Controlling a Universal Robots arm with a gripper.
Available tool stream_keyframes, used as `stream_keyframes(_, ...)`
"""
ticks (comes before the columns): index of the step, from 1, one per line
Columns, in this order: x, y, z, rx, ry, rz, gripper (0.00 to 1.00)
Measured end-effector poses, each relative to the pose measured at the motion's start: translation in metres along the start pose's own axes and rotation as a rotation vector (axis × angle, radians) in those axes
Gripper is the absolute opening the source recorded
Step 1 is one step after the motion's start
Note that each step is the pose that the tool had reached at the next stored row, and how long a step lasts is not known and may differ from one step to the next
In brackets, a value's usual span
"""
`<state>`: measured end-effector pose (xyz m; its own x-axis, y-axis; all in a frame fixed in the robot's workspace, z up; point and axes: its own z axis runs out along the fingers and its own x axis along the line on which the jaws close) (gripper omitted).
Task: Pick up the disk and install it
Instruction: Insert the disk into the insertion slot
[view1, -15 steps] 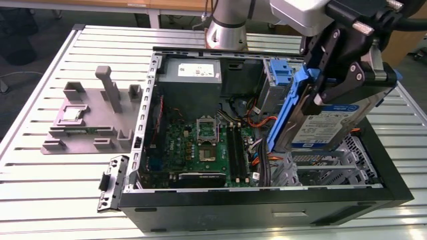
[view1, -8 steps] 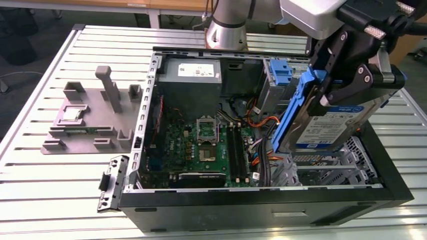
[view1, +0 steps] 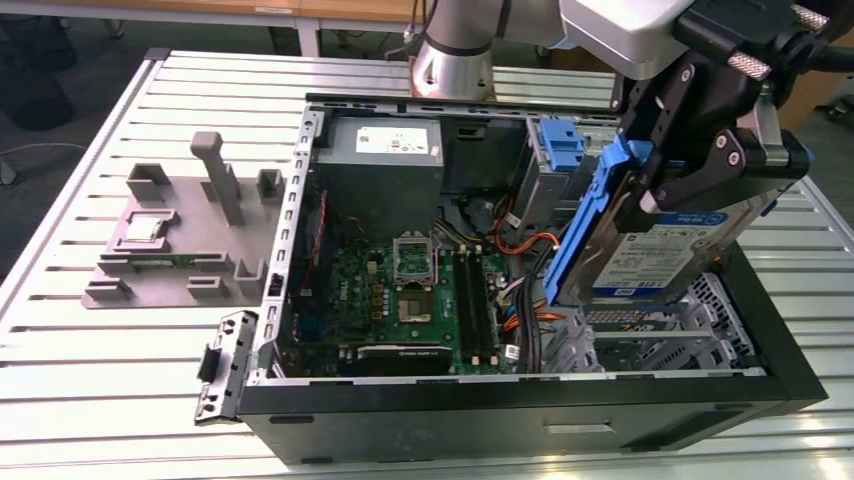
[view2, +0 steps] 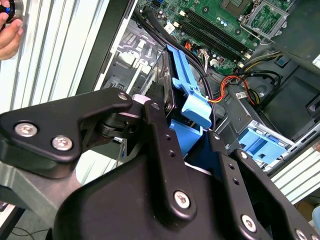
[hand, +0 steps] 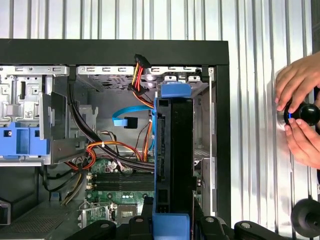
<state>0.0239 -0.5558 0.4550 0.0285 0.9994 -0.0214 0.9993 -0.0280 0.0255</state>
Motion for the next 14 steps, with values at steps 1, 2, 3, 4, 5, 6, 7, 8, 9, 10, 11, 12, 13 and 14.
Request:
stream_keyframes(1,0.0000,0.0000,0.0000,0.0000,0.0000,0.000,0.37)
stream_keyframes(2,0.0000,0.0000,0.0000,0.0000,0.0000,0.000,0.37)
stream_keyframes(3,0.0000,0.0000,0.0000,0.0000,0.0000,0.000,0.37)
stream_keyframes(4,0.0000,0.0000,0.0000,0.0000,-0.0001,0.000,0.37)
stream_keyframes(5,0.0000,0.0000,0.0000,0.0000,0.0000,0.000,0.37)
stream_keyframes(6,0.0000,0.0000,0.0000,0.0000,-0.0001,0.000,0.37)
stream_keyframes(7,0.0000,0.0001,0.0000,0.0000,-0.0001,0.000,0.37)
stream_keyframes(8,0.0001,0.0008,0.0002,0.0000,0.0000,0.000,0.37)
stream_keyframes(9,0.0001,0.0018,0.0007,-0.0001,0.0002,0.000,0.37)
stream_keyframes(10,0.0001,0.0034,0.0012,-0.0001,0.0002,0.000,0.37)
stream_keyframes(11,0.0002,0.0050,0.0018,0.0000,0.0000,0.000,0.37)
stream_keyframes(12,0.0002,0.0064,0.0026,0.0000,0.0000,0.000,0.37)
stream_keyframes(13,0.0003,0.0083,0.0034,0.0000,-0.0001,-0.001,0.37)
stream_keyframes(14,0.0004,0.0101,0.0044,-0.0001,0.0001,-0.001,0.37)
